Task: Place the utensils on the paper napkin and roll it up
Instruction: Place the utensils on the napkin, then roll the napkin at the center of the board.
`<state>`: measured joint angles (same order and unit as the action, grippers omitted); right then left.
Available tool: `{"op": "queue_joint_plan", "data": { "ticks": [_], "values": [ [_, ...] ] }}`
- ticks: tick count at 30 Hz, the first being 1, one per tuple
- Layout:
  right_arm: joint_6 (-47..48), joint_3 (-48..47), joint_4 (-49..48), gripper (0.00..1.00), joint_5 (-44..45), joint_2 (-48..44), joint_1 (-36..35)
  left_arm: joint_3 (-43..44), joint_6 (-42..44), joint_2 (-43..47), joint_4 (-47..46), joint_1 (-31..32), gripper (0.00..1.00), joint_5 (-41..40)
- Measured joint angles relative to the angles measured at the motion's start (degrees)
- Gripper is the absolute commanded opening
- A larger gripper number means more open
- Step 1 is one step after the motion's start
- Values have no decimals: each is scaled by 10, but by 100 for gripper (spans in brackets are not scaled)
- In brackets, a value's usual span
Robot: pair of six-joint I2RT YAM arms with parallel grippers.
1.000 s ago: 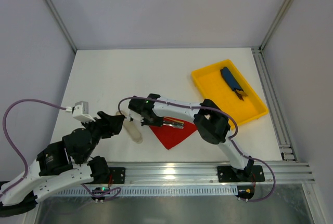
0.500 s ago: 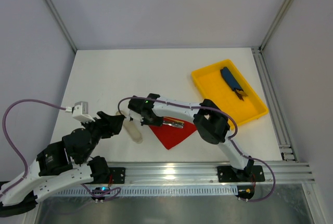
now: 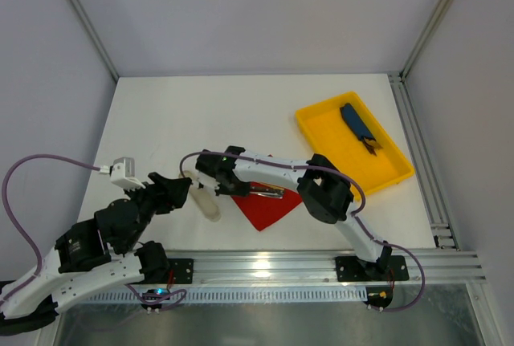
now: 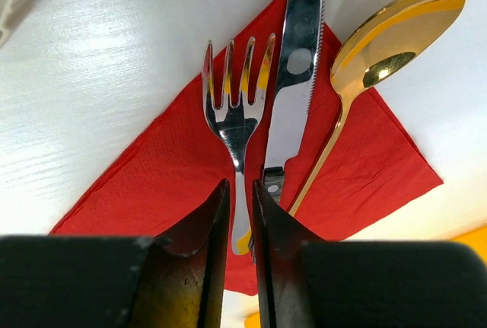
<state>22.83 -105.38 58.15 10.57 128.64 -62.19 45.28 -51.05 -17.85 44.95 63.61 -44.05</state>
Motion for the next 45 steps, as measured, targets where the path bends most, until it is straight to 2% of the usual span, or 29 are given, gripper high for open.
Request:
{"op": "queue_joint_plan", "data": {
  "ticks": [8, 13, 22, 25, 30, 32, 35, 36, 37, 41, 45],
  "values": [
    [-1, -1, -4, 23, 2, 0, 0, 0, 0, 2, 3, 0, 72, 0],
    [-10, 4, -30, 29, -5, -9, 2, 2, -2, 2, 12, 0, 72, 0],
    [-61, 34, -62, 33, -9, -109, 27, 4, -11, 4, 22, 0, 74, -2],
    [-96, 83, -92, 38, -10, -166, 57, 4, -13, -5, 25, 0, 75, 0],
    [-176, 225, -143, 43, 21, -290, 130, 8, -12, -55, 24, 0, 76, 14],
    [-214, 282, -158, 47, 49, -333, 156, 8, -11, -81, 20, 0, 76, 26],
    [-278, 350, -171, 67, 90, -374, 178, 8, -11, -127, 4, 0, 77, 43],
    [-301, 368, -174, 85, 100, -382, 182, 8, -11, -144, -4, 0, 77, 49],
    [-318, 383, -179, 93, 104, -389, 187, 8, -10, -158, -10, 0, 78, 54],
    [-394, 457, -204, 96, 82, -431, 220, 8, -11, -218, -34, 0, 78, 78],
    [-457, 494, -220, 93, 52, -452, 255, 7, -11, -250, -57, 0, 78, 99]
  ]
}}
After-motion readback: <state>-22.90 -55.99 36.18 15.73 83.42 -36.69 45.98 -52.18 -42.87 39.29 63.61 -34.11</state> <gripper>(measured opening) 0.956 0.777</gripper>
